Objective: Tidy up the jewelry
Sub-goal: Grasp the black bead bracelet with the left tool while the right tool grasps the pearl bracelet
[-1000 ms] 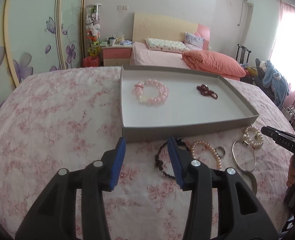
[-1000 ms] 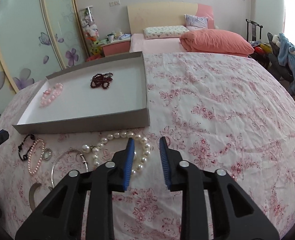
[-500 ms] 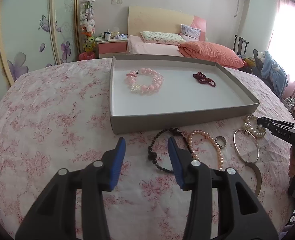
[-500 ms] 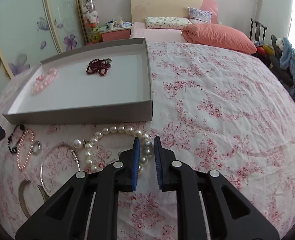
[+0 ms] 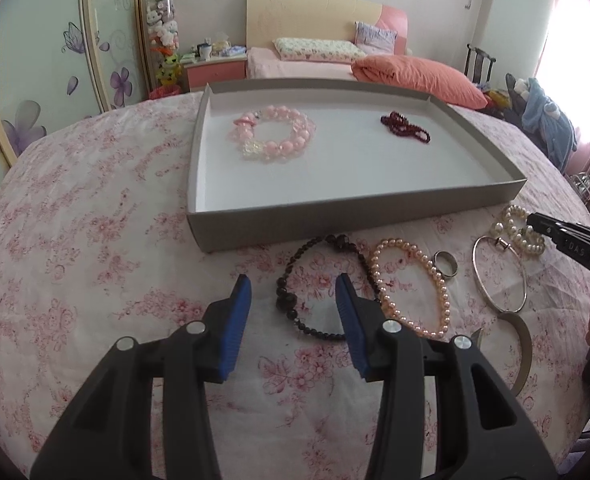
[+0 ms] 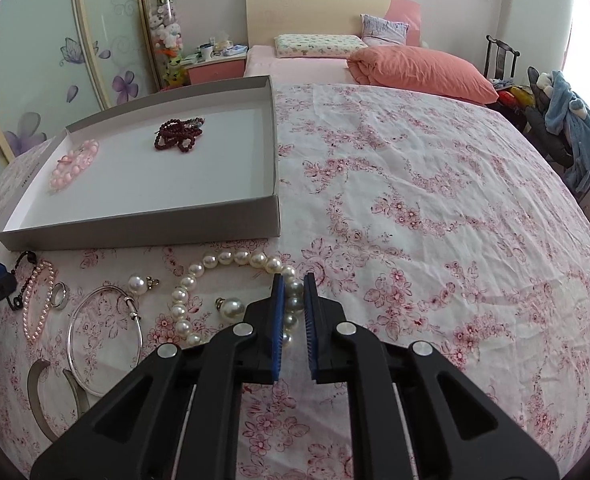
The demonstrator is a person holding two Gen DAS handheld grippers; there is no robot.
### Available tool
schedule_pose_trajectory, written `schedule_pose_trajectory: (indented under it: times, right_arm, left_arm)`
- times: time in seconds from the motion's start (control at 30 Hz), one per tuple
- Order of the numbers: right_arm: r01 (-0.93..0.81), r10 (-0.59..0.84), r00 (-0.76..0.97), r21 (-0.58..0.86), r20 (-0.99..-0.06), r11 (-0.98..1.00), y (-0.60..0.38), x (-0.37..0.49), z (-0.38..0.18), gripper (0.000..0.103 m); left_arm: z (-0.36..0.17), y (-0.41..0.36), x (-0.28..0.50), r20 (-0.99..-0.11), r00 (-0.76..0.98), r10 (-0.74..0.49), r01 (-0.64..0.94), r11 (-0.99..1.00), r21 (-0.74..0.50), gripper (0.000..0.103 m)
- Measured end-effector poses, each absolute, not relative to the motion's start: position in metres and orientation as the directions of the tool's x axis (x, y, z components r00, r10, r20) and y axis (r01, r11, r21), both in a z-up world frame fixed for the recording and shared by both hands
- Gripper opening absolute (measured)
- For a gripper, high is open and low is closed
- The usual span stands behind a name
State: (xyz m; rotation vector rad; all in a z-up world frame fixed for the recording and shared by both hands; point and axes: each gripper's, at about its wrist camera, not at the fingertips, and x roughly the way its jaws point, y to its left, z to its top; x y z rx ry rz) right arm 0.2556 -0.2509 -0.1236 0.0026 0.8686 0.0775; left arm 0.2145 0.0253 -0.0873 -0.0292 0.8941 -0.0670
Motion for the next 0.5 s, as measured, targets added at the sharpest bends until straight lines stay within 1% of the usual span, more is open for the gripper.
schedule_pose_trajectory:
  times: [0.07,0.13,0.2,0.37,0.43,0.5]
  right_arm:
    - [-0.067,0.070,0.643,0.035,-0.763,0.997,-0.2511,0.2557,-0.1234,0.010]
    - [-0.067,0.070,0.643,0.036,-0.763,0.997,-0.2514,0.2558,-0.1233,0.010]
    - [-0.067,0.072,0.643,0.038,-0.763,0.997,-0.2516,0.2558,-0.1233,0.010]
    - [-0.067,0.076,0.643,0.042,-0.762,0.997,-0.2520,0.2563,-0.1233,0.010]
    - [-0.070,0.081,0.643,0.046,-0.762,0.996,-0.2521,0.2562,-0.1232,0.010]
    - [-0.076,0.104,0.643,0.072,-0.759,0.995,-0.2538,0.2561,-0.1228,0.010]
  left_arm:
    - [-0.0887,0.0242,0.2167,-0.781,0.622,-0.054,0.038,0.999,-0.039,0.041]
    - [-0.0890,0.0222,0.2187,-0.783,0.621,-0.034,0.031,0.999,-0.018,0.033]
    - [-0.0891,0.0208,0.2183,-0.784,0.621,-0.018,0.030,1.000,0.000,0.027]
    - [-0.0885,0.0168,0.2126,-0.784,0.621,-0.010,0.043,0.999,0.021,0.024]
    - [-0.0886,0.0170,0.2104,-0.783,0.622,-0.011,0.045,0.999,0.022,0.012]
    - [-0.0886,0.0173,0.2100,-0.782,0.623,-0.014,0.044,0.999,0.017,0.012]
